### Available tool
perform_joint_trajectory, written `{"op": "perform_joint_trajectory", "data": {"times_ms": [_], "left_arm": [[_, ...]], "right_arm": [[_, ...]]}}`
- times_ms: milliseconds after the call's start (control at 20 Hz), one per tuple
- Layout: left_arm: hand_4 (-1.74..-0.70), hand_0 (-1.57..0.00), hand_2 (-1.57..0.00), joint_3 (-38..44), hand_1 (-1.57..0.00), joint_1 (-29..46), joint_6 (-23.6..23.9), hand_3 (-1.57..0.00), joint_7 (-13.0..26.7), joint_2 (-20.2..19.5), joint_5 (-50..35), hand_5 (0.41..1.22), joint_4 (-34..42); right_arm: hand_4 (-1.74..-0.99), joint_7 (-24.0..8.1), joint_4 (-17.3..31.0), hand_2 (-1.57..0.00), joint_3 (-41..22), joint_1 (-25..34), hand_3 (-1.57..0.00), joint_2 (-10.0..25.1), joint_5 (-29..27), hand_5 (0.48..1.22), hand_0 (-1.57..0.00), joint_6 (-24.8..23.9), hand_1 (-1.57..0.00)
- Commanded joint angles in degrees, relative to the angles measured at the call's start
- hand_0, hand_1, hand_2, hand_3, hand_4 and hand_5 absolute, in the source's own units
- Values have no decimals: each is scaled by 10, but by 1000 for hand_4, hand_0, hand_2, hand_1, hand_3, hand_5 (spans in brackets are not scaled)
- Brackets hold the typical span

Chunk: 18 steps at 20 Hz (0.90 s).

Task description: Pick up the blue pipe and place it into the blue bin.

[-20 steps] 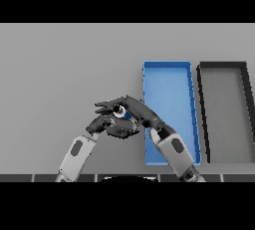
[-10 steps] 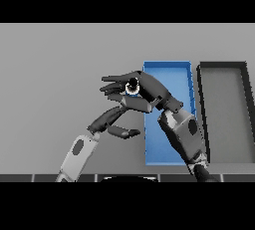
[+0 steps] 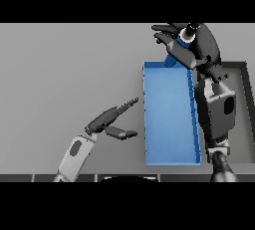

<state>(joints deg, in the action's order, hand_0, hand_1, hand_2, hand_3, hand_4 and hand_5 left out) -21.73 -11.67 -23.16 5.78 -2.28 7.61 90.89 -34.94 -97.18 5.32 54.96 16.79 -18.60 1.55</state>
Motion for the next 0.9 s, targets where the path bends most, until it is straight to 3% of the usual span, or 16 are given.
{"op": "perform_joint_trajectory", "data": {"times_ms": [0, 250, 500, 600, 800, 850], "left_arm": [[-882, 1, 1, 2, 1, -3, 1, 1, -1, 0, 0, 411, -2], [-867, 1, 1, 3, 1, -3, 4, 1, -9, -7, 5, 419, 0], [-877, 1, 1, -3, 1, 10, 1, 1, -5, -2, -2, 422, 8], [-879, 1, 1, -3, 1, 14, 2, 1, 1, -1, -8, 425, 18], [-884, 1, 1, -5, 1, 16, 1, 1, 3, -3, -4, 425, 11], [-887, 1, 1, -10, 1, 20, 1, 1, -8, -2, -2, 423, 17]], "right_arm": [[-1741, 0, 1, -1571, 8, -22, -1571, 13, 7, 1221, -1571, 0, -1571], [-1741, 0, -25, -1571, 27, -157, -1571, 33, -3, 1221, -1571, -8, -1571], [-1741, 0, -68, -1571, -1, -300, -1571, 51, -12, 1221, -1571, -43, -1571], [-1741, 0, -83, -1571, -29, -350, -1571, 62, -22, 1221, -1571, -88, -1571], [-1741, 0, -89, -1571, -115, -418, -1571, 133, -41, 1221, -1571, -206, -1571], [-1741, 0, -85, -1571, -135, -426, -1508, 152, -51, 1221, -1571, -238, -1571]]}}
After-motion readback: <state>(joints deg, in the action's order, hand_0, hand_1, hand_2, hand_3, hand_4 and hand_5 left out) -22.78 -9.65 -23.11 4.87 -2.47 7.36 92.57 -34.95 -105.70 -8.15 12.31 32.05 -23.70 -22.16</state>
